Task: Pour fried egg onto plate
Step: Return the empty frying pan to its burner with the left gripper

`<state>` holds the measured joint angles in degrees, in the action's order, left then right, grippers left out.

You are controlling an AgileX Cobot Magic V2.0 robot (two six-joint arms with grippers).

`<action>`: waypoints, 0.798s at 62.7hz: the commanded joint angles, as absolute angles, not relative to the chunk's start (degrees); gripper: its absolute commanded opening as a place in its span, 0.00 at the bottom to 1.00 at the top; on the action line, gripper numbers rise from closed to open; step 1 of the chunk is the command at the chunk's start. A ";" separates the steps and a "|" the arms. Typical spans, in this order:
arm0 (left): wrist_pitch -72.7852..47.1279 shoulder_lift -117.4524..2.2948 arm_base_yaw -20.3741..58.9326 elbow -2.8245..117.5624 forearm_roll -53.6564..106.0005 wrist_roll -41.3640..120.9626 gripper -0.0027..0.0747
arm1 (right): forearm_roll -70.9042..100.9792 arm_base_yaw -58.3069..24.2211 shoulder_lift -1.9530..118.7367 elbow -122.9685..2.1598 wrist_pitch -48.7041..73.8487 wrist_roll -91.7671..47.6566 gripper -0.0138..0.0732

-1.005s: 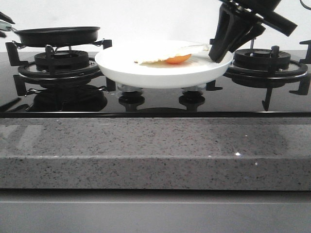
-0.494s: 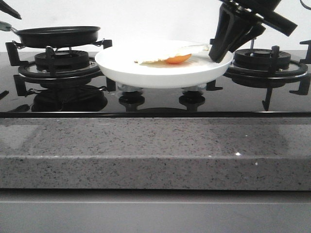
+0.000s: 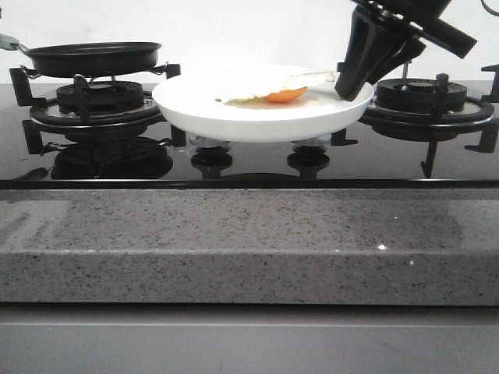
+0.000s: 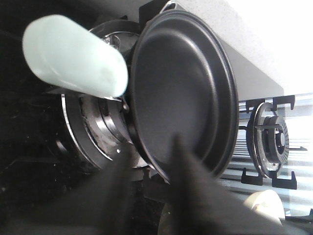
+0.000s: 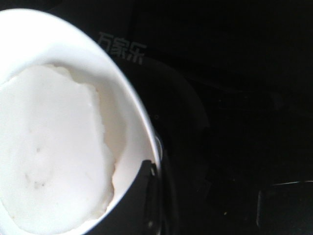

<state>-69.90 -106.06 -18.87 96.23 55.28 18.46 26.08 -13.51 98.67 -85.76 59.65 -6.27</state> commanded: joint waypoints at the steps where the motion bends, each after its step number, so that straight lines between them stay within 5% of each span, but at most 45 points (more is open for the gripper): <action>1: -72.49 -101.79 -18.92 97.87 58.07 17.70 0.01 | 28.55 -13.25 95.52 -87.28 58.13 -6.53 0.02; 20: -71.61 -94.82 -13.94 97.41 47.29 17.70 0.01 | 28.55 -13.25 95.52 -87.28 58.13 -6.53 0.02; 50: -36.84 -62.98 5.00 69.57 19.60 14.21 0.01 | 28.55 -13.25 95.52 -87.28 58.13 -6.53 0.02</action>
<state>-45.93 -69.33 2.45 73.50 21.76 15.07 26.08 -13.51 98.67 -85.76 59.65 -6.27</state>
